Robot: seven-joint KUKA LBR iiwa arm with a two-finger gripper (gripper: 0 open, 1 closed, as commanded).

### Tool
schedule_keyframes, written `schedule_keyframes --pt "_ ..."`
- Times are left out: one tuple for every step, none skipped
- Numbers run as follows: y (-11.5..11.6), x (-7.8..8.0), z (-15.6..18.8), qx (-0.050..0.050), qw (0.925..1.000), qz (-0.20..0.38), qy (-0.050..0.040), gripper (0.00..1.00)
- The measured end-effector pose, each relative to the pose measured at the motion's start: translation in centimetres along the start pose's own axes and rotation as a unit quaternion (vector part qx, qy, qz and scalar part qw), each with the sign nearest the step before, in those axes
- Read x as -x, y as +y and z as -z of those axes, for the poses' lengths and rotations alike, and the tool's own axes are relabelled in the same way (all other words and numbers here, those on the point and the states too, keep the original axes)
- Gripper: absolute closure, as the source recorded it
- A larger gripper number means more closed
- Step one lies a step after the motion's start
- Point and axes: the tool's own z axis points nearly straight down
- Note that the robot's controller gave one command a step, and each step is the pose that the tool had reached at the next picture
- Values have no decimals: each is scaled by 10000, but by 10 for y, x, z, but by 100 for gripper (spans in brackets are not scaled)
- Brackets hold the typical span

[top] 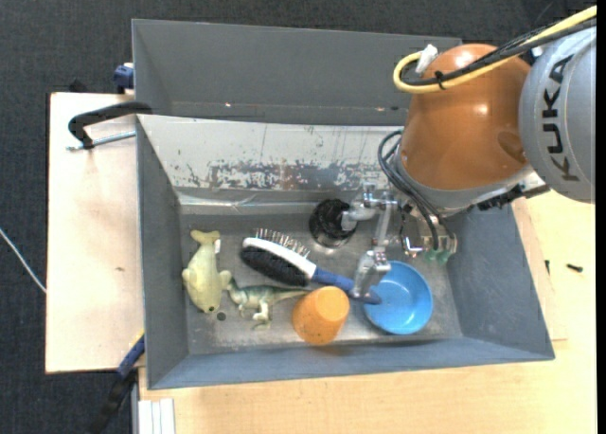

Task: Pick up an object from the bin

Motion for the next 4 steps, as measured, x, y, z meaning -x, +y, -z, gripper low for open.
schedule_keyframes --pt "10 -5 -103 3 9988 490 -47 0" --pt "7 1 -137 5 9909 1346 14 0" --pt "7 -1 -137 4 9908 1352 46 100" --pt "9 5 -33 -2 9919 1267 -62 100"
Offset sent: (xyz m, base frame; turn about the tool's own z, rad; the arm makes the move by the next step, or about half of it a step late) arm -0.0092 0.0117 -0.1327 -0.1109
